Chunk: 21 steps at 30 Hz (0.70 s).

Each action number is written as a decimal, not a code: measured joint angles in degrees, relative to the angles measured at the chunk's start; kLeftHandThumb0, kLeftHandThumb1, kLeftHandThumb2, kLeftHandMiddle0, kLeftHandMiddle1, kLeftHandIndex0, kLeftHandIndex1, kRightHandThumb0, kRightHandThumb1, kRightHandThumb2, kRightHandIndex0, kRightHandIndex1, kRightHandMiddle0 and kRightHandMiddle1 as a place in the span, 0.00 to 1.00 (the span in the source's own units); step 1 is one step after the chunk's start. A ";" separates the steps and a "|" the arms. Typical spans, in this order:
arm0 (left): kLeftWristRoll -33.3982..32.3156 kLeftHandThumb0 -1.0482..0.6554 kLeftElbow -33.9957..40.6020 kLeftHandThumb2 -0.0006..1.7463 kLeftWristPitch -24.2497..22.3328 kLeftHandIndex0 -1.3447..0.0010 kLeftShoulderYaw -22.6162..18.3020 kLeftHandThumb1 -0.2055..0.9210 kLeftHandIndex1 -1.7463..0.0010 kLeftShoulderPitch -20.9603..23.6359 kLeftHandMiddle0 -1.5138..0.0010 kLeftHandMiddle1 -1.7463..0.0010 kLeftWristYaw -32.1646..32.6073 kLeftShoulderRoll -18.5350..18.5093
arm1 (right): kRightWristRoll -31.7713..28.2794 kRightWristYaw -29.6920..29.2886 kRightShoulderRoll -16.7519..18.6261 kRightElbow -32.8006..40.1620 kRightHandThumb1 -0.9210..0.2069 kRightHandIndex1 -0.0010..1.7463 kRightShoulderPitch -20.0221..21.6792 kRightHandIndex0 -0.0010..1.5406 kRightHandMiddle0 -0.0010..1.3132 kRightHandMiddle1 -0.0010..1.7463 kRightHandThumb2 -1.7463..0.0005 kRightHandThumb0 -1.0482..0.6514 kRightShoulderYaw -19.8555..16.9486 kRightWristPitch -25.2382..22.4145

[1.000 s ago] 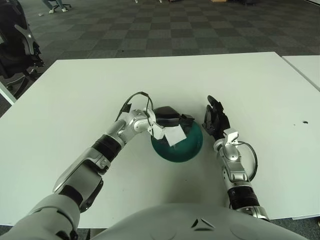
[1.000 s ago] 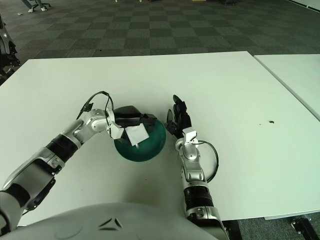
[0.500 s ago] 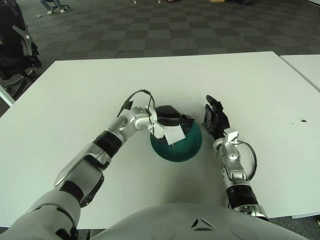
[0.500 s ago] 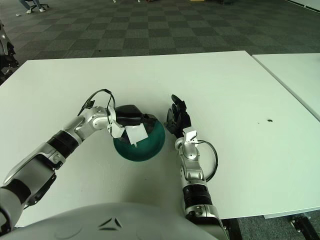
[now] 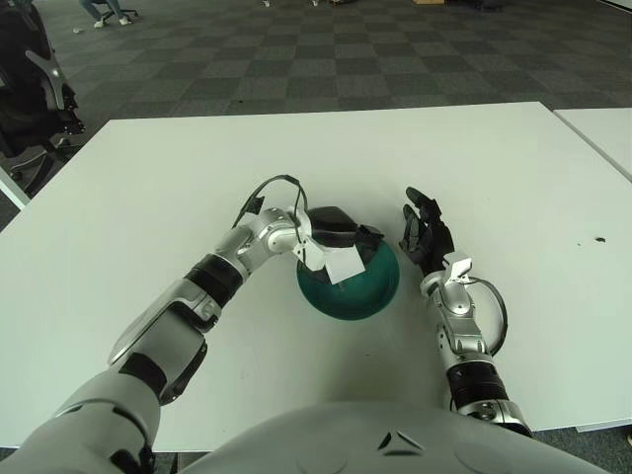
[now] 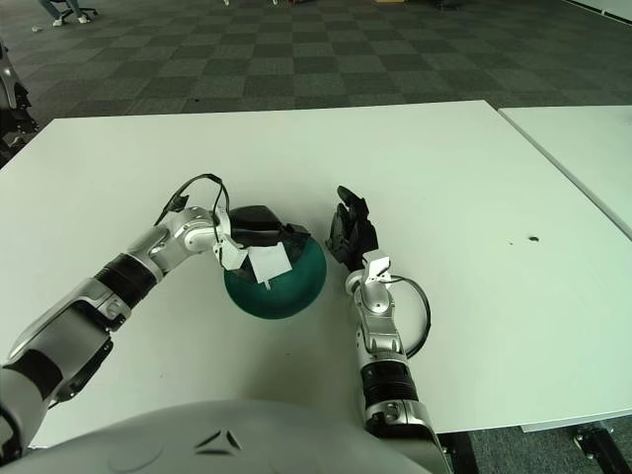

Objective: Put the charger into the plate.

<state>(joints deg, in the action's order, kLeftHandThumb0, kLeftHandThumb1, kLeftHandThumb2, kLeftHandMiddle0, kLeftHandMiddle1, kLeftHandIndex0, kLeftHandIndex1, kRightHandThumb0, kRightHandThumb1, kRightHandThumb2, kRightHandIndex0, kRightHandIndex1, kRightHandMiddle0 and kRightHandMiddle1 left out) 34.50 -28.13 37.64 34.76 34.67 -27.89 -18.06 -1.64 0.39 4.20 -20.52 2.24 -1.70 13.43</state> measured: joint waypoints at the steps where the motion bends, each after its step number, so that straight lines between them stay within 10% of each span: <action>1: 0.00 0.37 0.00 0.60 0.00 0.67 0.08 0.65 0.00 0.17 0.50 0.00 -0.35 0.00 | -0.06 0.19 0.01 -0.07 0.00 0.02 0.06 0.19 0.00 0.40 0.54 0.18 -0.06 0.05; 7: -0.03 0.37 0.02 0.58 0.26 0.68 0.17 0.67 0.00 0.55 0.50 0.00 -1.20 -0.13 | -0.39 0.86 0.14 -0.23 0.00 0.03 0.19 0.21 0.00 0.41 0.54 0.17 -0.47 0.15; 13: -0.33 0.07 0.31 0.40 0.72 0.82 0.35 0.96 0.02 0.86 0.69 0.00 -3.62 -0.67 | 0.62 0.07 0.08 -0.29 0.00 0.03 0.19 0.23 0.00 0.45 0.54 0.16 -0.12 0.15; 15: -0.35 0.03 0.67 0.41 0.54 0.89 0.62 0.99 0.09 1.06 0.86 0.14 -5.64 -1.03 | 0.60 0.12 0.08 -0.31 0.00 0.03 0.23 0.23 0.00 0.45 0.54 0.16 -0.10 0.15; 21: -0.78 0.00 4.04 0.45 -2.05 0.98 1.67 1.00 0.33 2.34 0.90 0.58 -14.50 -2.44 | -0.35 0.66 0.31 -1.31 0.00 0.02 1.12 0.22 0.00 0.43 0.54 0.18 -0.77 0.14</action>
<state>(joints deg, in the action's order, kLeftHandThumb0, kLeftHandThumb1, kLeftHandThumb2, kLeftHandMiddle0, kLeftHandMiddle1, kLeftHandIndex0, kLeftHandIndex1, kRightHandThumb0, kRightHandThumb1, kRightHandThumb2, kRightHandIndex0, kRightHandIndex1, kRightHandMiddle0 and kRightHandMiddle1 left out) 33.72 -24.09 35.60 36.43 37.01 -42.39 -20.50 -1.99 1.05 4.51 -21.83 3.36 -2.47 13.57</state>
